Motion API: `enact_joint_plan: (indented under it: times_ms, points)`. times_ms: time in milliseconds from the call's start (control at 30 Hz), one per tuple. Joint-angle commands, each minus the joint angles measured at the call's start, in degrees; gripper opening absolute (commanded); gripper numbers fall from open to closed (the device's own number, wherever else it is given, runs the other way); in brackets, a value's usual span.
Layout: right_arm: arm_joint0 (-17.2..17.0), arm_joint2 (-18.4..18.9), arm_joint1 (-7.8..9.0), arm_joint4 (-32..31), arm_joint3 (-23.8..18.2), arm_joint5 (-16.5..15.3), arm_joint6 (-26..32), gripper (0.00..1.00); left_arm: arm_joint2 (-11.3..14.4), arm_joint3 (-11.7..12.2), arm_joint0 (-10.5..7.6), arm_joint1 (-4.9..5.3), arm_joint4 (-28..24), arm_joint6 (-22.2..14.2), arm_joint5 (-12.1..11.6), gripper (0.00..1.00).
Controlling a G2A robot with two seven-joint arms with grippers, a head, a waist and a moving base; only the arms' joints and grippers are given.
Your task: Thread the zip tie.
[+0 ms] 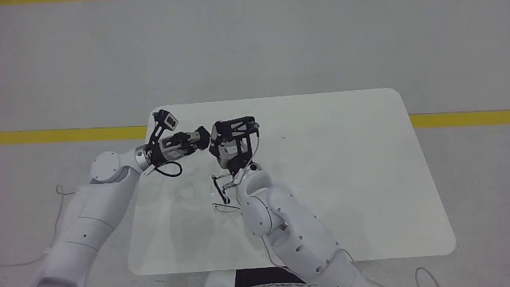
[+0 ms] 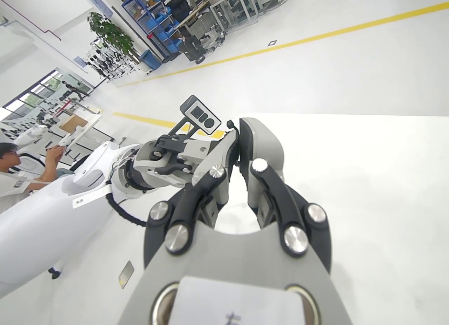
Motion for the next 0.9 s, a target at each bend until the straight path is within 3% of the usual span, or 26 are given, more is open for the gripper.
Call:
enact_joint_plan:
  times_ms: [0,233,467,533,600,867]
  points:
    - [-0.67,0.77,0.16,0.53,-0.86,-0.27,-0.19,1.00,0.00,0.00,0.00,0.00,0.00,0.00,0.00,0.00]
    - [-4.25,4.38,1.41,2.05,-4.95,-4.92,1.66,1.00,0.00,0.00,0.00,0.00,0.00,0.00,0.00,0.00]
    - [-4.25,4.38,1.41,2.05,-4.95,-4.92,1.66,1.00,0.06,-0.07,0.07,-0.03,-0.18,0.36,0.23,0.00]
    - [-4.32,4.45,1.42,2.27,-4.91,-4.96,1.63,1.00,0.27,-0.36,0.36,-0.24,-2.61,2.08,3.13,0.00]
    - [-4.98,5.81,1.49,6.79,-5.06,-6.44,1.99,1.00,-0.17,0.54,0.21,-0.31,-5.52,1.26,5.08,0.00]
    - [-5.45,11.17,1.81,30.90,-2.81,-15.73,9.20,1.00,-0.12,8.10,-1.67,-1.20,-18.39,-9.33,12.46,0.00]
